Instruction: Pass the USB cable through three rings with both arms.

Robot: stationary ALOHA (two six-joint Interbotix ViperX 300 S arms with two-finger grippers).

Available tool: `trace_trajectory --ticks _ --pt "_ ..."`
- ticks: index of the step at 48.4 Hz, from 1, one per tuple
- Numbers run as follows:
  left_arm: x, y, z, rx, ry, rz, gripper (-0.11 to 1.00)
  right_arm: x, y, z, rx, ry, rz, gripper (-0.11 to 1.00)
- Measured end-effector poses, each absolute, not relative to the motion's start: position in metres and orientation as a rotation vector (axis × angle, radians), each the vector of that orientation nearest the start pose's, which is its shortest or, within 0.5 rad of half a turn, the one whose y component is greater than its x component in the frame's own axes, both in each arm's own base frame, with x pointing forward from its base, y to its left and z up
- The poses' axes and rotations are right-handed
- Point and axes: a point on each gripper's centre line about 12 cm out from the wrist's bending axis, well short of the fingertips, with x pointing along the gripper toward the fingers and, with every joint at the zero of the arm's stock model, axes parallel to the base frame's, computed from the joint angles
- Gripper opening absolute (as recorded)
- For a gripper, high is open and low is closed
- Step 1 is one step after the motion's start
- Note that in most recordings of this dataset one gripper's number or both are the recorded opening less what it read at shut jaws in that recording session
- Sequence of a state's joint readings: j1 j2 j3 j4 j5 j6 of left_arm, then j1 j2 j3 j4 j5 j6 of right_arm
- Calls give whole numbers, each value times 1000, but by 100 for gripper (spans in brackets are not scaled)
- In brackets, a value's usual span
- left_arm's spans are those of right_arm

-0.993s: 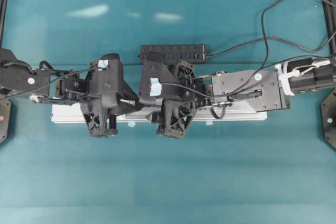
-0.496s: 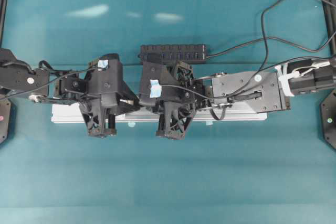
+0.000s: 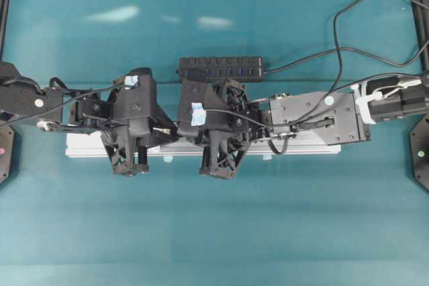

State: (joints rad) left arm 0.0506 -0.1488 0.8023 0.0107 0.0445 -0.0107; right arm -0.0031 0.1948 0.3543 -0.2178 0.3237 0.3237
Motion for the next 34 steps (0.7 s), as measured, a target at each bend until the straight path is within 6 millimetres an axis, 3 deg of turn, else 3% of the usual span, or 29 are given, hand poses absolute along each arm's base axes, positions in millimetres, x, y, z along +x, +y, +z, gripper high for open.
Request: trace_trajectory --ticks 6,8,16,18,34 --pt "339 17 174 -20 698 50 23 450 -9 163 81 866 -119 -9" --pt "339 17 176 -22 693 51 28 450 -9 164 81 869 -120 -9" --pt "333 18 185 -29 665 57 77 448 -8 160 73 903 -124 -9" --pt "330 18 187 -30 661 58 83 447 -9 159 76 911 -128 -9" --pt "303 15 204 -42 623 58 76 453 -9 151 72 971 -143 -9"
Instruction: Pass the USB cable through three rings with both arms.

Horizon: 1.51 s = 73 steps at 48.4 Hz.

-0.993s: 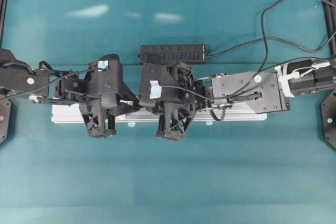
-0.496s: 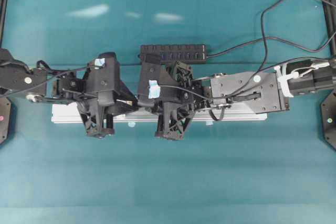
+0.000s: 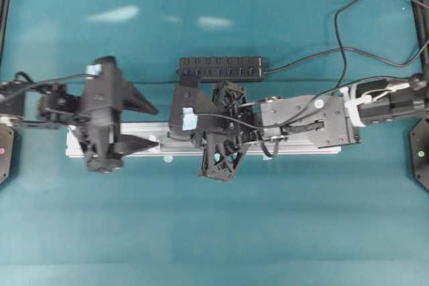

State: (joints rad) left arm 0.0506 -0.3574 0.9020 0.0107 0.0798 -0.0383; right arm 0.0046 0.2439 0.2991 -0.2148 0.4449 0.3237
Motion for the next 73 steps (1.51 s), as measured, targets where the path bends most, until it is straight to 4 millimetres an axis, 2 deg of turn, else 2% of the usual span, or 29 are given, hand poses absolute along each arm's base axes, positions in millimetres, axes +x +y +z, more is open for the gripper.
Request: trace_trajectory --ticks 20,30,41,73 --pt "251 14 210 -65 661 72 75 470 -10 136 56 1137 -193 -9" --pt "235 17 213 -99 655 97 75 479 -5 131 38 1155 -181 -9" --pt "229 16 216 -99 643 95 75 483 -1 129 30 1154 -164 -9" --pt "228 16 215 -105 648 98 75 500 0 127 37 1106 -154 -9"
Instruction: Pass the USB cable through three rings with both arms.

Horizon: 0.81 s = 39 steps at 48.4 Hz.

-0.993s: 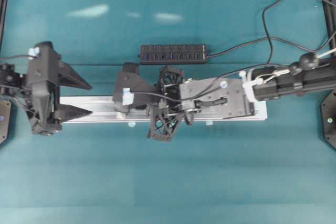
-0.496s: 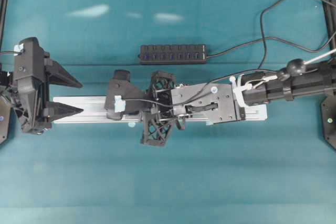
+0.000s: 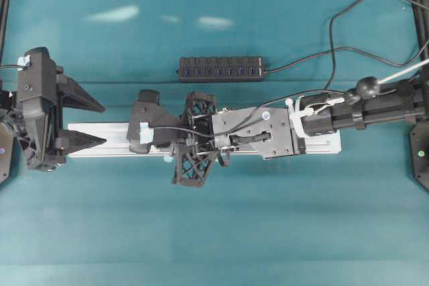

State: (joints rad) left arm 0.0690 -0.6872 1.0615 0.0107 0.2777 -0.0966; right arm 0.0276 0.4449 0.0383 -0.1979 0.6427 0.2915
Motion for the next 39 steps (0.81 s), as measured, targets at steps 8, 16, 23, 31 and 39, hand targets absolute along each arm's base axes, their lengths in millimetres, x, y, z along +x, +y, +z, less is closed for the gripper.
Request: trace_trajectory --ticks 8,16,23,31,39 --pt "228 17 215 -102 648 98 75 507 -2 132 44 1077 -154 -9" --pt "229 17 216 -105 645 99 75 515 -2 135 46 1043 -149 -9" --pt "229 17 214 -103 630 98 75 516 -3 136 47 1037 -149 -9" --pt "231 16 202 -104 595 94 77 516 -3 136 50 1037 -150 -9" --pt "236 16 182 -105 598 93 80 517 -2 136 57 1032 -148 -9"
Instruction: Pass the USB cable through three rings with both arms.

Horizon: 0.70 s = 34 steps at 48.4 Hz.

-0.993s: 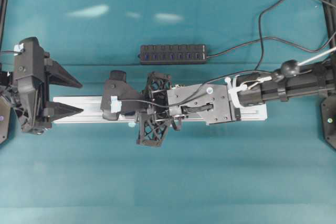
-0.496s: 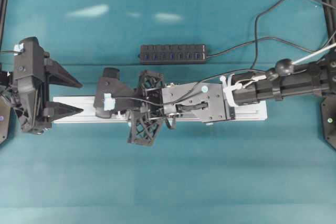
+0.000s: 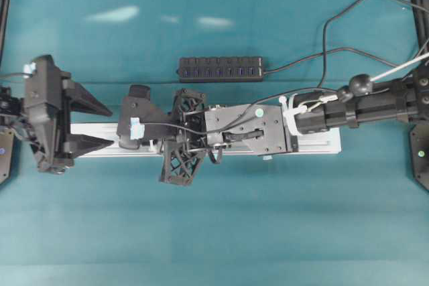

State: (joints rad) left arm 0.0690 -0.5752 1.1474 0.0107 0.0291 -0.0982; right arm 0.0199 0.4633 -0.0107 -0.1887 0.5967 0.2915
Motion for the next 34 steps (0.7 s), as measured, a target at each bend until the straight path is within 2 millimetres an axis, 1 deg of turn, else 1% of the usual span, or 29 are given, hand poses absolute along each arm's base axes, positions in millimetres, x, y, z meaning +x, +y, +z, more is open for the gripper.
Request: trace_trajectory --ticks 21,31,34 --pt "260 15 142 -104 620 83 80 519 -3 136 66 1008 -145 -9" --pt "273 14 128 -101 623 74 79 519 -3 137 66 1006 -145 -9" --pt "279 14 127 -102 622 73 79 519 -3 136 68 1007 -144 -9"
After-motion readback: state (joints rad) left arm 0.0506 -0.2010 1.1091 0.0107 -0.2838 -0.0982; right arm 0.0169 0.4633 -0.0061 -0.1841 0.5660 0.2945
